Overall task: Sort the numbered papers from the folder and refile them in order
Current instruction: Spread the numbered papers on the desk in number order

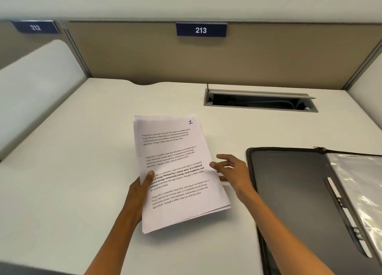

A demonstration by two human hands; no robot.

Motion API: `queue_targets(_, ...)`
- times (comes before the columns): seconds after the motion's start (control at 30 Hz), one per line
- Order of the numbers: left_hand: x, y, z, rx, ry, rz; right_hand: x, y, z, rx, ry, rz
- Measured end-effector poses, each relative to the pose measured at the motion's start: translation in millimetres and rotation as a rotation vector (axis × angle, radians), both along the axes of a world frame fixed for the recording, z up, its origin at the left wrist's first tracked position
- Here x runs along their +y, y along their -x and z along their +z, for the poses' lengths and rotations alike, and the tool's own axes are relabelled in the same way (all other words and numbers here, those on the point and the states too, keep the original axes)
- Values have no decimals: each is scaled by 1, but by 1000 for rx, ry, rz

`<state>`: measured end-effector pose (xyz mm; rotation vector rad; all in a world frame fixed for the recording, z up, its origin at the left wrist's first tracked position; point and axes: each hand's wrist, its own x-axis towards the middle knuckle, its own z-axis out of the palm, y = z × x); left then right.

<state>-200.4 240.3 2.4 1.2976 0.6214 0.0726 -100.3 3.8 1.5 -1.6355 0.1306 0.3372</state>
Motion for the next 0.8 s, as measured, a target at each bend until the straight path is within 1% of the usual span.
queue_targets(0.2, 73, -6, 5, -9, -8, -47, 72, -1, -5, 53, -112, -82)
queue_targets(0.4, 132, -20, 3, -12, 10, -92, 126, -7, -21, 63, -130, -158)
queue_targets(0.5, 154, -25, 0, -14, 51, -107, 149, -10, -28, 77, -136, -195)
queue_targets(0.63, 174, -28, -10, 11, 128, -124, 171, -11, -37, 79, -88, -216)
queue_targets(0.8, 192, -32, -24, 19, 94, -124, 189, -17, -48, 96, -4, -249)
